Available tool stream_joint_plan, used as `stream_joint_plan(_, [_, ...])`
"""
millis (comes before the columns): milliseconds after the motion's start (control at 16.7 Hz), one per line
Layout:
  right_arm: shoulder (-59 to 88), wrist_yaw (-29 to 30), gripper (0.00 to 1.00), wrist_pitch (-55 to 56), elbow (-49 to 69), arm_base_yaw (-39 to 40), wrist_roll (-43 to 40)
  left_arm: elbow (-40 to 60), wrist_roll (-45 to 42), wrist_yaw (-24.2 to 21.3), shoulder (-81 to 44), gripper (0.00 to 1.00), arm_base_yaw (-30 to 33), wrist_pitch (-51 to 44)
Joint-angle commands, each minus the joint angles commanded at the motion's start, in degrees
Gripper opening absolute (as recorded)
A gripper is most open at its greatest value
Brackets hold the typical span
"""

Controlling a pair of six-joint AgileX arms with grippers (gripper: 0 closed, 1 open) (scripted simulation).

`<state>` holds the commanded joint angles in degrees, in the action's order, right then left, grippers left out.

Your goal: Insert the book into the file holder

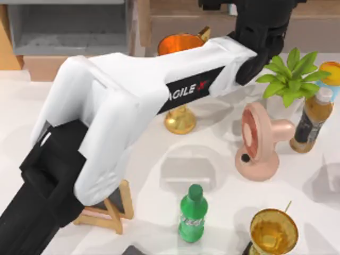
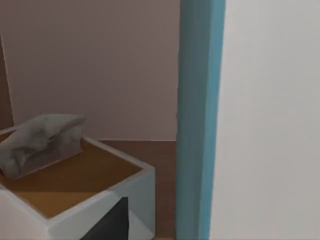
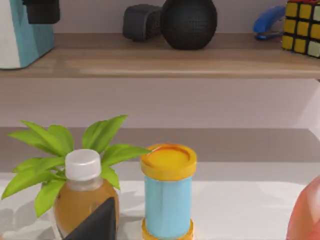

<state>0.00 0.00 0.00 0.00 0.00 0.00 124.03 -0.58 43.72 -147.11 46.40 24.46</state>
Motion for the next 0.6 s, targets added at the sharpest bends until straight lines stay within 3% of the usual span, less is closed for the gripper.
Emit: stream_joint_plan(600, [0.0,0.0,1.0,0.0,0.0,0.0,0.0,0.0,0.0,0.0,0.0,0.02,0.0,0.0])
